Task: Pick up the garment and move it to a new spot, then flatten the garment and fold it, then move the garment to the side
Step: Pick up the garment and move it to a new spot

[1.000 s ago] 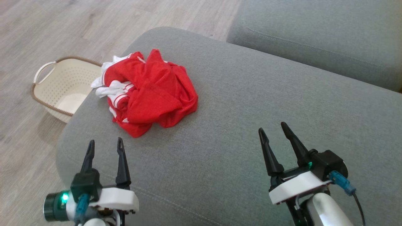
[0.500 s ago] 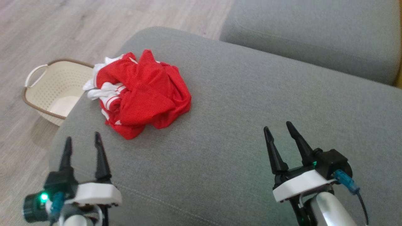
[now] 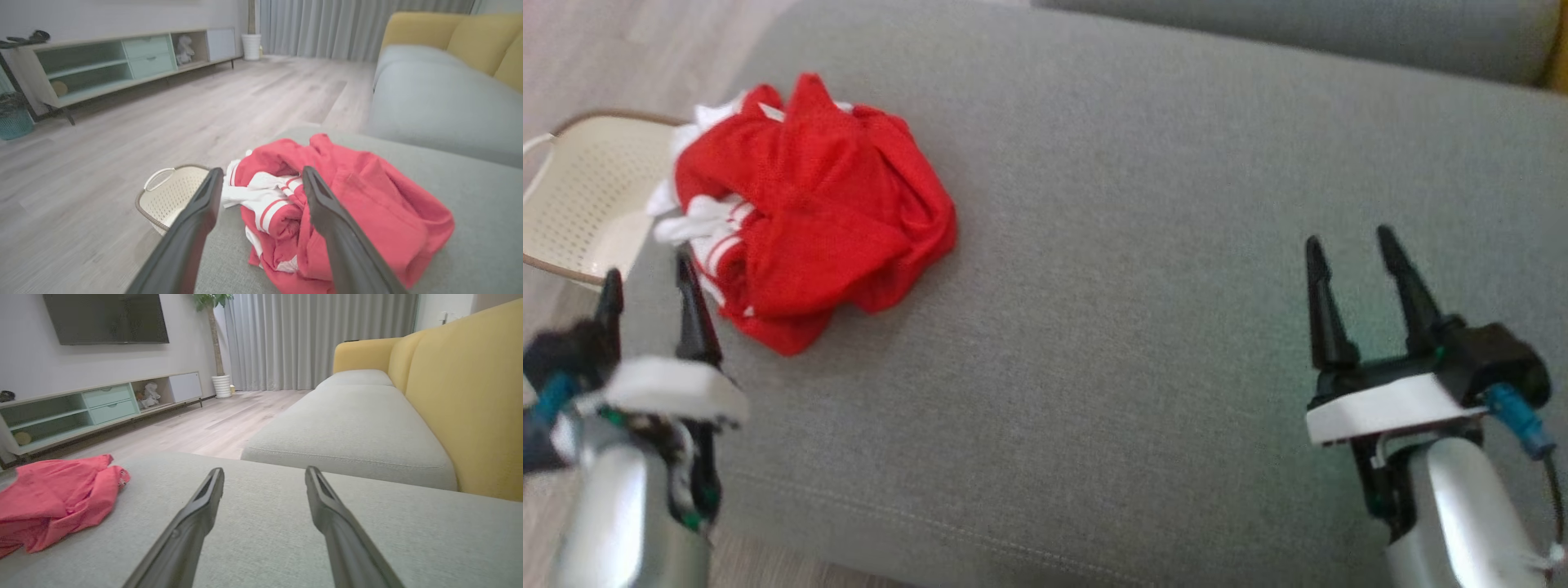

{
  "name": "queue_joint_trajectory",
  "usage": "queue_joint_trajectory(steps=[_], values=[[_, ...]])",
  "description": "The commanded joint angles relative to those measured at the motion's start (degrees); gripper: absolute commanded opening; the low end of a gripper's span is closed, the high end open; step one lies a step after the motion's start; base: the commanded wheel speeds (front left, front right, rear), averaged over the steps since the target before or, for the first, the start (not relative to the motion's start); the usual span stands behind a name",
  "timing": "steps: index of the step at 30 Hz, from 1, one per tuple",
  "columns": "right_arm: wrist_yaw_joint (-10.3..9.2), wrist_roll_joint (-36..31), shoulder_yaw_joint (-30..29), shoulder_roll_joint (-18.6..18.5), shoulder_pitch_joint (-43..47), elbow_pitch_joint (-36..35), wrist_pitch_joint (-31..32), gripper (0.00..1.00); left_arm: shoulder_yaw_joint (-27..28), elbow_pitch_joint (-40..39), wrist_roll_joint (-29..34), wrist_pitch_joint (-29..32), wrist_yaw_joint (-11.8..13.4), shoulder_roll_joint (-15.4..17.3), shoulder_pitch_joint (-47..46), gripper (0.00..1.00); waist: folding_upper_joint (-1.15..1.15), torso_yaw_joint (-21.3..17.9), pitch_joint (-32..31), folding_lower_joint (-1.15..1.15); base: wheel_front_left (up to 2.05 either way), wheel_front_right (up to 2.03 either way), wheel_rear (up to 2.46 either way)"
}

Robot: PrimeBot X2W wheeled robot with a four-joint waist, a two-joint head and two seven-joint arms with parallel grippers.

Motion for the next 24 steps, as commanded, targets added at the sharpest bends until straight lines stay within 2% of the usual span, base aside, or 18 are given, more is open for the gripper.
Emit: queue_joint_trajectory(steps=[1, 8, 12, 22, 23, 24], values=[[0.43, -0.81, 0.72, -0.25, -2.32, -3.1, 0.55, 1.0, 2.45, 0.36, -0.58, 1.21, -0.49, 2.9, -5.02, 1.0, 0.0, -2.01, 3.3, 0.0, 0.0, 0.0, 0.0], [0.43, -3.52, -1.18, -0.25, -2.42, -8.96, 3.5, 1.0, 2.6, 14.79, -2.72, 8.43, -4.29, 8.05, -18.48, 1.0, 0.0, -3.5, 8.72, 0.0, 0.0, 0.0, 0.0], [0.43, -4.54, -1.07, -0.25, -1.97, -10.96, 4.64, 1.0, 2.32, 22.67, -3.94, 11.53, -6.01, 9.27, -25.18, 1.0, 0.0, -3.93, 10.97, 0.0, 0.0, 0.0, 0.0], [0.43, -5.77, -0.03, -0.25, -1.71, -13.42, 6.08, 1.0, 2.35, 37.8, -5.57, 11.96, -7.5, 11.17, -36.23, 1.0, 0.0, -5.02, 14.0, 0.0, 0.0, 0.0, 0.0], [0.43, -5.83, 0.07, -0.25, -1.69, -13.49, 6.13, 1.0, 2.38, 39.05, -5.7, 11.75, -7.57, 11.35, -36.99, 0.45, 0.0, -5.12, 14.13, 0.0, 0.0, 0.0, 0.0], [0.43, -5.89, 0.19, -0.25, -1.68, -13.54, 6.17, 1.0, 2.37, 40.11, -5.72, 11.28, -7.55, 11.62, -37.69, 0.0, 0.0, -5.23, 14.23, 0.0, 0.0, 0.0, 0.0]])
